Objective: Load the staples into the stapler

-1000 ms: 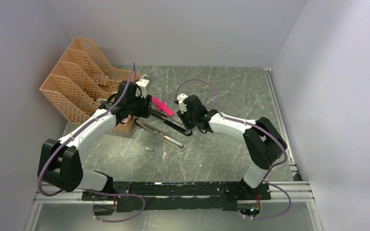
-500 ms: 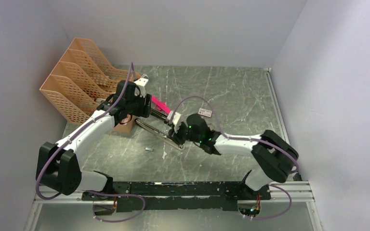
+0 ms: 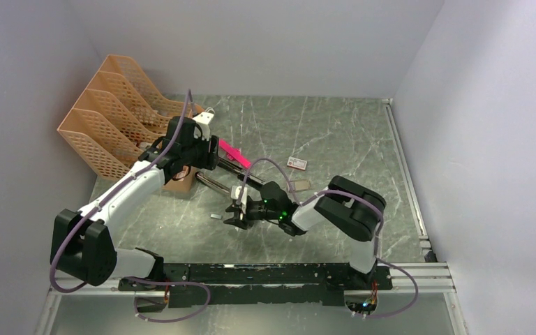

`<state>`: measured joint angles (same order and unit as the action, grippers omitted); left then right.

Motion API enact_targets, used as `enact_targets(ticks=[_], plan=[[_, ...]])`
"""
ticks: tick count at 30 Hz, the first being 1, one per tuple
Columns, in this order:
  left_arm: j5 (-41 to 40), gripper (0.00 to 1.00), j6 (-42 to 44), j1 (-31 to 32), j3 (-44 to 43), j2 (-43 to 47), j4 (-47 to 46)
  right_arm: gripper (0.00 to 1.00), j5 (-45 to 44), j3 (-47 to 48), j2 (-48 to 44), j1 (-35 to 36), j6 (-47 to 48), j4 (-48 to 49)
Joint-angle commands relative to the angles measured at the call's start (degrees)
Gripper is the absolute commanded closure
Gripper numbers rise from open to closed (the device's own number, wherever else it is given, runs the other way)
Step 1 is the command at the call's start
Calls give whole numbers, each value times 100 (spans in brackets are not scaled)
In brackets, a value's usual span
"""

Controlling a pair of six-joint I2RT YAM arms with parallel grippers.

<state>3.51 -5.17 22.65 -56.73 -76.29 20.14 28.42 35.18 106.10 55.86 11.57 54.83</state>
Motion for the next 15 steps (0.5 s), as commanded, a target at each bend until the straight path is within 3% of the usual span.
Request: enact_targets(ticks=[1,15], plan=[[-102,37,22,41,-71,156,-71,56,171,195,368,48,-8,615],[-169,36,51,143,-51,184,-72,56,-20,558,926,48,-107,468]])
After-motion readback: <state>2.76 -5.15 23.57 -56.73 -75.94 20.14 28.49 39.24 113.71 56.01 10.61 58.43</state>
